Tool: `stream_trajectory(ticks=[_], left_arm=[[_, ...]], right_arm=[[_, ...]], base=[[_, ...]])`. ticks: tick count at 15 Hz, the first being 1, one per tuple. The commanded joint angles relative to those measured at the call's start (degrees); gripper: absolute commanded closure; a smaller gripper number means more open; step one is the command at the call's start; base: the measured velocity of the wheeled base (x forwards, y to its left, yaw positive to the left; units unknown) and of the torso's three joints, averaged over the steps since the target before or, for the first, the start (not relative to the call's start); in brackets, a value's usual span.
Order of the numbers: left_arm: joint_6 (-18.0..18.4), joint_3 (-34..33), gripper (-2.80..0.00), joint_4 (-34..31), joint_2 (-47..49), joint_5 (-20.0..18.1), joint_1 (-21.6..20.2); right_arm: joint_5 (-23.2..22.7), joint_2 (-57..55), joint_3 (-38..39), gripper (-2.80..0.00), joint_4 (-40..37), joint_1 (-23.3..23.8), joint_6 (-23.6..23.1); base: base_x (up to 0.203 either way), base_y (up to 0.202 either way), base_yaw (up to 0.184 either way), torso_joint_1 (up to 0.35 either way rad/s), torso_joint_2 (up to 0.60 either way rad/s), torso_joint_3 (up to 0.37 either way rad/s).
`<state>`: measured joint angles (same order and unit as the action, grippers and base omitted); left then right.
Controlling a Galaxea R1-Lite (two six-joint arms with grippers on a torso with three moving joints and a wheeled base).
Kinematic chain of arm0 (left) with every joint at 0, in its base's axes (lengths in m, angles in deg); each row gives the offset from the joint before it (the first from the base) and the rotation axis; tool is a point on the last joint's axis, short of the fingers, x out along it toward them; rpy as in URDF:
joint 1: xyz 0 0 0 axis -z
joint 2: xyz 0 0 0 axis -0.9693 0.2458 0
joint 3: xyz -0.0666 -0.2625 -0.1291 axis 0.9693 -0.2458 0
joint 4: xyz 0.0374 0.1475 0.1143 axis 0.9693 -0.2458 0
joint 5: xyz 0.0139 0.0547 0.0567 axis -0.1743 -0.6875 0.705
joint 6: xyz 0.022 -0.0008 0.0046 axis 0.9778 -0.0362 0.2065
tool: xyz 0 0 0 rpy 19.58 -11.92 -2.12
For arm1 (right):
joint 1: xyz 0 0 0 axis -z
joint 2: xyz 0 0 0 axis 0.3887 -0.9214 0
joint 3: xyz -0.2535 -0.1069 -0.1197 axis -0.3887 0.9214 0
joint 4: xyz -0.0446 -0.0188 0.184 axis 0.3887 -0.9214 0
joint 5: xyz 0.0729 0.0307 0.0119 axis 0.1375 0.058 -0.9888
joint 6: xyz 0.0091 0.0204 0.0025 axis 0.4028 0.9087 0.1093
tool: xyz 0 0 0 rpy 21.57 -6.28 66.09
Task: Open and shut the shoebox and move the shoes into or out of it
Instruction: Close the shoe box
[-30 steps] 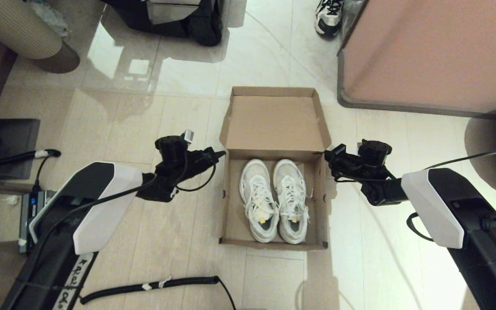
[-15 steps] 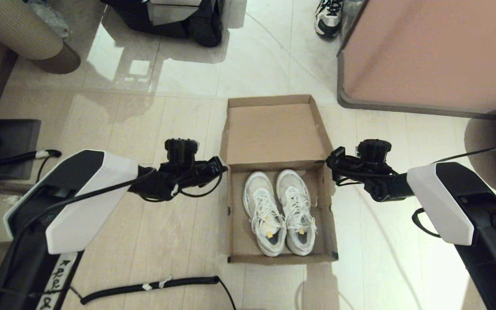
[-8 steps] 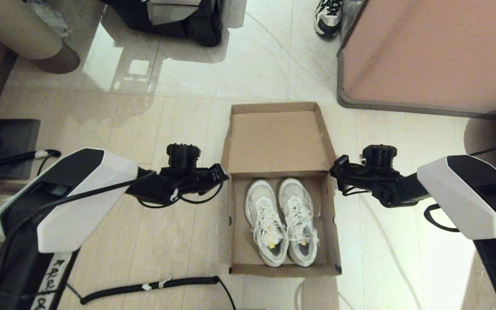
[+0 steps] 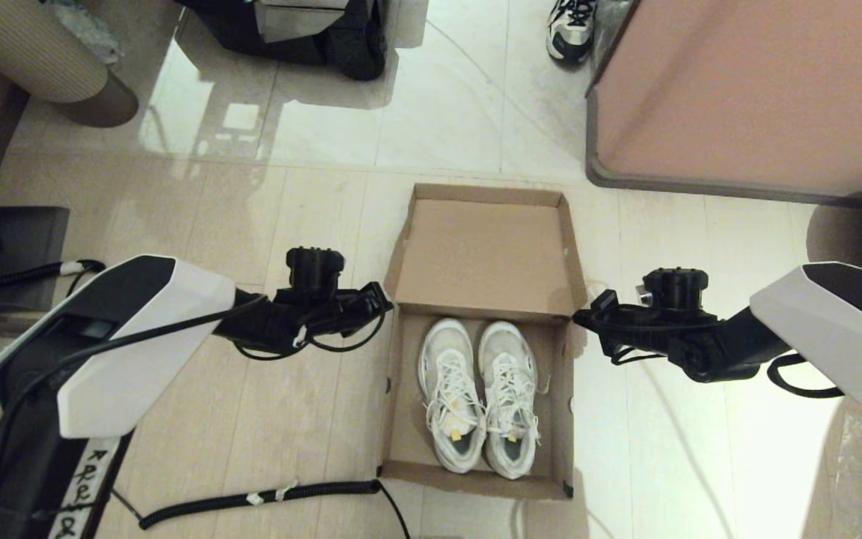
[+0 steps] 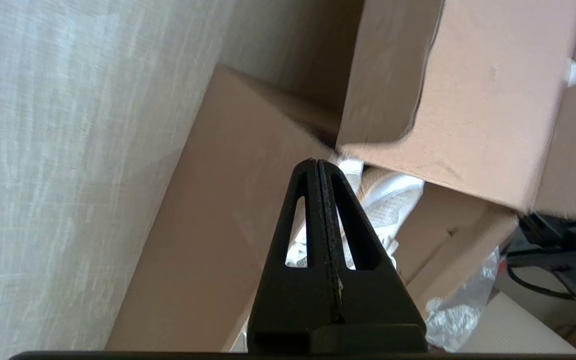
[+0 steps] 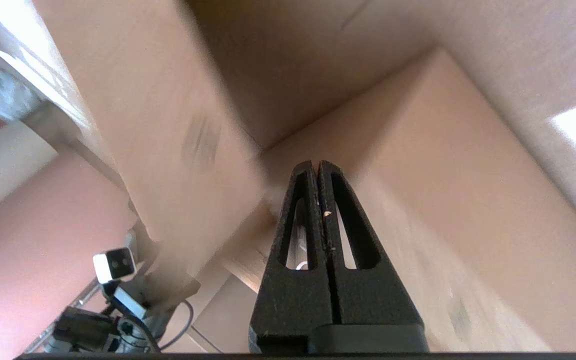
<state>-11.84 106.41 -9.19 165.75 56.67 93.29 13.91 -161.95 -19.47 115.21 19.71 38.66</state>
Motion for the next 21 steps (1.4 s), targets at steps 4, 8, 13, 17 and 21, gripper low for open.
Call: stream_trajectory(ticks=[4, 8, 13, 17, 21], left_arm=[[-0.2, -0.9, 0.0, 0.4, -0.9, 0.1, 0.0], [-0.2, -0.9, 0.0, 0.4, -0.7, 0.1, 0.0], [-0.2, -0.9, 0.0, 0.4, 0.1, 0.0, 0.1], [-0.2, -0.5, 0.0, 0.5, 0.6, -0.1, 0.3], [-0.2, -0.5, 0.0, 0.5, 0.9, -0.1, 0.4]], right_arm=[[1.9, -1.7, -1.4, 0.0, 0.4, 1.2, -0.7], [3.4, -7.1, -12.4, 0.0, -1.6, 1.2, -0.4], [2.9, -16.2, -34.1, 0.0, -11.9, 1.1, 2.2], [-1.2, -17.5, -35.3, 0.0, -12.3, 1.2, 10.2], [-4.3, -17.5, -35.3, 0.0, -5.2, 1.6, 23.2]], base=[[0.0, 0.0, 0.0, 0.0, 0.0, 0.0], [0.0, 0.0, 0.0, 0.0, 0.0, 0.0], [0.0, 0.0, 0.0, 0.0, 0.0, 0.0], [0.0, 0.0, 0.0, 0.0, 0.0, 0.0], [0.0, 0.0, 0.0, 0.0, 0.0, 0.0]])
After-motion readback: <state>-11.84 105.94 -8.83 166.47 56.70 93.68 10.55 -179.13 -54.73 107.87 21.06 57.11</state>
